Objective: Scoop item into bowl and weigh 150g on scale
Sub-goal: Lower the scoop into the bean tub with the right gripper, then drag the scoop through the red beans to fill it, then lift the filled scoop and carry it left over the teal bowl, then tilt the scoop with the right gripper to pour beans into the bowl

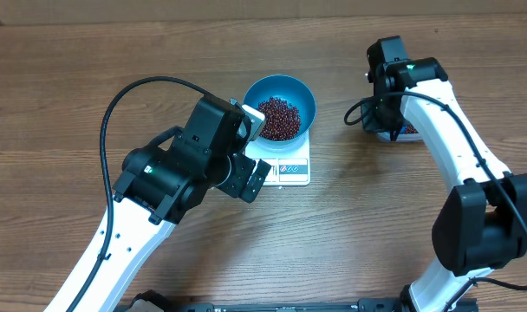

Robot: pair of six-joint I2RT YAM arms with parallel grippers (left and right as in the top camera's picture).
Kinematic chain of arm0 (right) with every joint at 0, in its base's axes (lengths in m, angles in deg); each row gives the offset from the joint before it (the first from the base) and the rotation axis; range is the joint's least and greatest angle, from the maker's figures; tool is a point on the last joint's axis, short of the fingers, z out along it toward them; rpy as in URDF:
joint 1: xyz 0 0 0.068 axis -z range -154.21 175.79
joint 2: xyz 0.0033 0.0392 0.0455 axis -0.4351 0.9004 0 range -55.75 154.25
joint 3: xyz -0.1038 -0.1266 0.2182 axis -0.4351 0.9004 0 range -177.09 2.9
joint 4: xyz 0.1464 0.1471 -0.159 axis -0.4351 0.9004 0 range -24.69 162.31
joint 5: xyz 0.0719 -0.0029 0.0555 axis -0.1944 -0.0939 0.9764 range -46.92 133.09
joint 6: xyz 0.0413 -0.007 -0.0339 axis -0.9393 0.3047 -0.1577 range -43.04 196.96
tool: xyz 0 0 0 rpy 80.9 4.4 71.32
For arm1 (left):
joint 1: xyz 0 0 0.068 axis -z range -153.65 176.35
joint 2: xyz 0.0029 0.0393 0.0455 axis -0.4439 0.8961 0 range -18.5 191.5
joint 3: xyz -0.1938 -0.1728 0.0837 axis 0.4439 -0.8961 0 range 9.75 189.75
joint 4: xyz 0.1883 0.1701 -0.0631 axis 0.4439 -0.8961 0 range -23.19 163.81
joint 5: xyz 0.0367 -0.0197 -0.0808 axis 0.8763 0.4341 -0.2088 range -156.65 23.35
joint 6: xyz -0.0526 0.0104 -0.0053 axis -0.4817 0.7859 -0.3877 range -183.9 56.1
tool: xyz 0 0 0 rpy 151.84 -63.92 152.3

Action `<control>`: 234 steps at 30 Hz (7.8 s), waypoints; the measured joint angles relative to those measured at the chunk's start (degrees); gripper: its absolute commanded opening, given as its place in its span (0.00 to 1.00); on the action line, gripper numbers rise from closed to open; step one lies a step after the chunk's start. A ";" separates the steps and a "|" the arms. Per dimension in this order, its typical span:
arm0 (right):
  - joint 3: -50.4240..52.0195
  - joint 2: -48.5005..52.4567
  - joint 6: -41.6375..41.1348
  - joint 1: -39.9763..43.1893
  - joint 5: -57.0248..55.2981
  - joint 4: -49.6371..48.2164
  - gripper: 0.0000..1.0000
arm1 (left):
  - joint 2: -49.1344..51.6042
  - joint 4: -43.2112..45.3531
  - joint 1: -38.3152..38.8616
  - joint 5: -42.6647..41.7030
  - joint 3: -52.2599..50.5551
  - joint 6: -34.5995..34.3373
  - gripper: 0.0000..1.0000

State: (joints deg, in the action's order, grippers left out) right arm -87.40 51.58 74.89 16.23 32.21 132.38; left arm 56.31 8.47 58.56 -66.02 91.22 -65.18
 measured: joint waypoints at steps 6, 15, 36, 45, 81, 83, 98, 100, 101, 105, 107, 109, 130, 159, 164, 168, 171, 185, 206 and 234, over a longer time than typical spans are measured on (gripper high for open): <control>0.00 0.00 0.61 1.77 3.76 -0.02 0.04 | 0.00 0.00 0.00 0.00 0.00 0.00 1.00; 0.00 0.00 3.69 8.35 14.99 -0.22 0.04 | 0.00 -0.02 0.00 0.00 0.00 0.00 1.00; 1.68 0.00 15.65 20.41 33.62 -1.16 0.04 | 0.00 0.00 0.00 0.00 0.00 0.02 1.00; 8.59 -0.83 16.96 22.43 39.39 -4.52 0.04 | 0.00 0.00 0.00 0.00 0.00 0.00 0.99; 9.35 0.22 18.82 30.27 52.06 -0.46 0.04 | 0.00 -0.02 0.00 0.00 0.00 0.00 0.99; 9.38 0.22 18.84 31.45 53.64 -0.07 0.04 | 0.00 -0.02 0.00 -0.02 0.00 0.02 1.00; 9.38 0.22 19.67 37.40 58.64 1.62 0.04 | 0.00 -0.02 0.00 0.00 0.00 0.00 0.99; 9.38 0.22 19.69 37.94 58.64 1.49 0.04 | 0.00 -0.02 0.00 0.00 0.00 0.00 0.99; 9.38 0.22 19.69 38.14 58.64 1.46 0.04 | 0.00 0.00 0.00 0.00 0.00 0.02 1.00; 9.38 0.22 19.71 38.45 58.64 1.42 0.04 | 0.00 0.00 0.00 0.00 0.00 0.02 1.00; 9.38 0.22 19.71 38.45 58.66 1.38 0.04 | 0.00 0.00 0.00 0.00 0.00 0.00 1.00; 9.38 0.22 19.71 38.45 58.75 1.31 0.04 | 0.00 0.00 0.00 0.00 0.00 0.02 1.00; 9.38 0.22 27.21 44.35 70.77 9.73 0.04 | 0.00 -0.02 0.00 0.00 0.00 0.02 1.00; -1.07 0.26 25.88 17.35 77.70 3.21 0.04 | 0.00 -0.02 0.00 0.00 0.00 0.00 1.00; -5.86 0.26 21.62 11.39 71.93 2.91 0.04 | 0.00 0.00 0.00 0.00 0.00 0.02 1.00; -8.83 0.26 18.23 7.63 65.29 2.91 0.04 | 0.00 0.00 0.00 0.00 0.00 0.00 1.00; -9.44 0.26 16.76 5.53 61.24 2.99 0.04 | 0.00 0.00 0.00 0.00 0.00 0.00 1.00; -10.03 0.26 14.60 -1.57 49.33 3.63 0.04 | 0.00 -0.02 0.00 0.00 0.00 0.02 1.00; -12.87 -0.24 12.48 -5.73 37.35 3.96 0.04 | 0.00 -0.02 0.00 -0.02 0.00 0.02 1.00; -12.87 -0.79 10.67 -8.63 32.30 1.11 0.04 | 0.00 0.00 0.00 -0.02 0.00 0.00 0.99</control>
State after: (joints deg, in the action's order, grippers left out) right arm -100.27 50.79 85.56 7.60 64.52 133.49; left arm 56.31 8.47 58.56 -66.05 91.22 -65.18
